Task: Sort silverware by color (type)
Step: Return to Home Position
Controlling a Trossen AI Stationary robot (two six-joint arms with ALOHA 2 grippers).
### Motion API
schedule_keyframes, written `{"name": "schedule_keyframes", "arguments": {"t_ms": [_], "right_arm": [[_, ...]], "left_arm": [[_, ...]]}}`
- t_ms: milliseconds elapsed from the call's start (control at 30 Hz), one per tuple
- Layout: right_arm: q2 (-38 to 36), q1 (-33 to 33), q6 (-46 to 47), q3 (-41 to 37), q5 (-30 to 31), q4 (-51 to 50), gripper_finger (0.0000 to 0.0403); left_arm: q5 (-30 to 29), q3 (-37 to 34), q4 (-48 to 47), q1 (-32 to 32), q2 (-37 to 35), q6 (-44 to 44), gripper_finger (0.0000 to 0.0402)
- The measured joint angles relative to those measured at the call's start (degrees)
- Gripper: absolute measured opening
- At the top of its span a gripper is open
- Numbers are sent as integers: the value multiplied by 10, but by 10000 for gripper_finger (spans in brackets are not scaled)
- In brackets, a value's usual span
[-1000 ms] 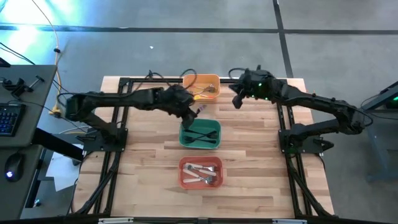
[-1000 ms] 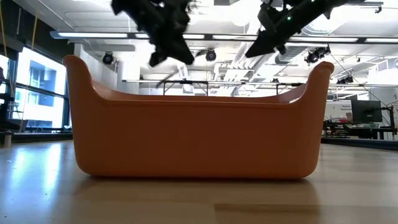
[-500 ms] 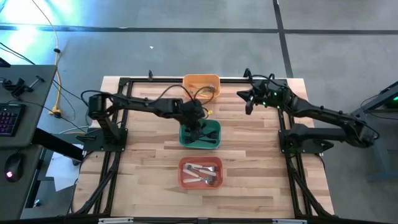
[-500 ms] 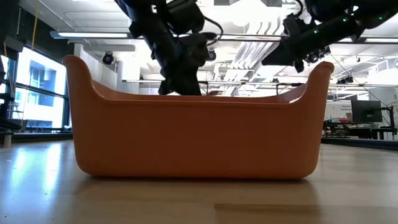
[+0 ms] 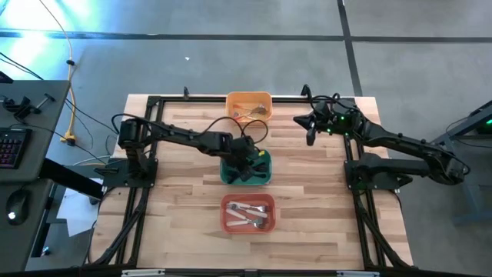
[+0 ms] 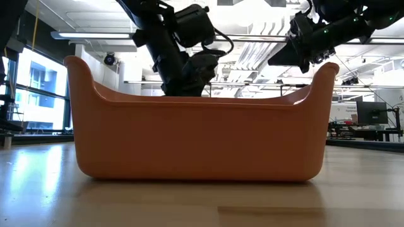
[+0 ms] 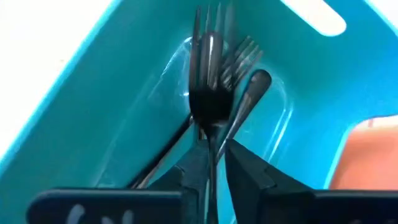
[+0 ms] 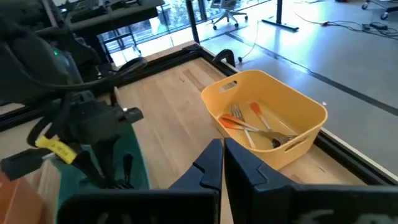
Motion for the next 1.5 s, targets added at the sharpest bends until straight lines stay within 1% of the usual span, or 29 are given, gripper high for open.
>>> {"name": "schedule_keyframes", "arguments": {"t_ms": [133,233,333,467,567,700,767,833,900,967,1033,1133,1233,1300,1367,1500], "right_arm": [[0,0,0,0,-17,0,0],[0,0,-2,0,-24,0,0],[0,0,-14,0,-23,-1,0],[2,0,-17,0,-12,-5,0],[6,0,-11,0,-7,-15,0],[16,7,47,0,5,-11,0],[23,20,40,0,9,8,0],[36,38,12,0,14,26,0],[55,58,-10,0,35,49,0],[80,76,-10,0,56,88,0],[111,94,1,0,69,144,0],[157,122,10,0,69,228,0],[193,144,24,0,93,290,0],[202,156,20,0,109,304,0],[202,162,16,0,112,309,0],[174,163,15,0,108,282,0]], "left_arm": [[-29,0,-1,-2,-6,15,68],[-31,0,0,-3,-24,47,72],[-30,0,-3,-4,-50,85,57],[-30,-24,16,-3,-99,143,17],[-28,-86,67,6,-146,153,4],[-11,-185,170,23,-227,133,3],[5,-238,233,33,-268,129,1],[20,-289,294,44,-309,130,1],[32,-335,343,56,-349,141,1],[43,-377,378,68,-386,144,1],[46,-415,398,79,-423,144,1],[51,-469,432,96,-476,146,0],[79,-512,457,114,-529,159,0],[88,-536,456,126,-566,164,0],[96,-560,456,140,-600,164,0],[112,-610,453,169,-673,136,0]]}}
